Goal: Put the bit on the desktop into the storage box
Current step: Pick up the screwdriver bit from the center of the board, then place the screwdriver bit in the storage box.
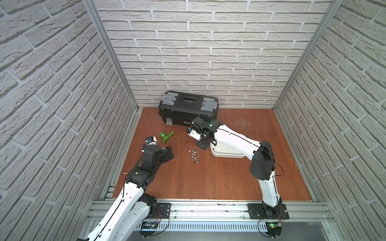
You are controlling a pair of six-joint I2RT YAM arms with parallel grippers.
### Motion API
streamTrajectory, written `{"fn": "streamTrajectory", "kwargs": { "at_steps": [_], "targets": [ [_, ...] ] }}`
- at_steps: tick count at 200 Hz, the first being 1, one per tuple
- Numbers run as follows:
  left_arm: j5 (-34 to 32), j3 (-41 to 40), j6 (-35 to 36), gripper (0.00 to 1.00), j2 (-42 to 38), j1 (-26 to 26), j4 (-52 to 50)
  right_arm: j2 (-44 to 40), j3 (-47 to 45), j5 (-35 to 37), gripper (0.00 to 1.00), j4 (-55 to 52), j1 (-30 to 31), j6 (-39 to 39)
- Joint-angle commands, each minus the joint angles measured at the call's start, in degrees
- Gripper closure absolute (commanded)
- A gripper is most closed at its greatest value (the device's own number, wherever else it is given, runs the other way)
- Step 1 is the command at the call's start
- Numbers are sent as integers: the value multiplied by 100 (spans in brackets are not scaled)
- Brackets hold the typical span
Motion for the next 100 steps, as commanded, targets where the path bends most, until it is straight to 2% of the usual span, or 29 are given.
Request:
{"fn": "streamTrajectory", "kwargs": {
  "at_steps": [1, 100],
  "targets": [
    [21, 89, 19, 2, -75, 37, -40, -430, -84, 266, 90, -33, -139, 252],
    [-34, 151, 33, 2, 6, 49, -154, -1759, -1375, 397, 90, 145, -1082, 359]
  ]
}}
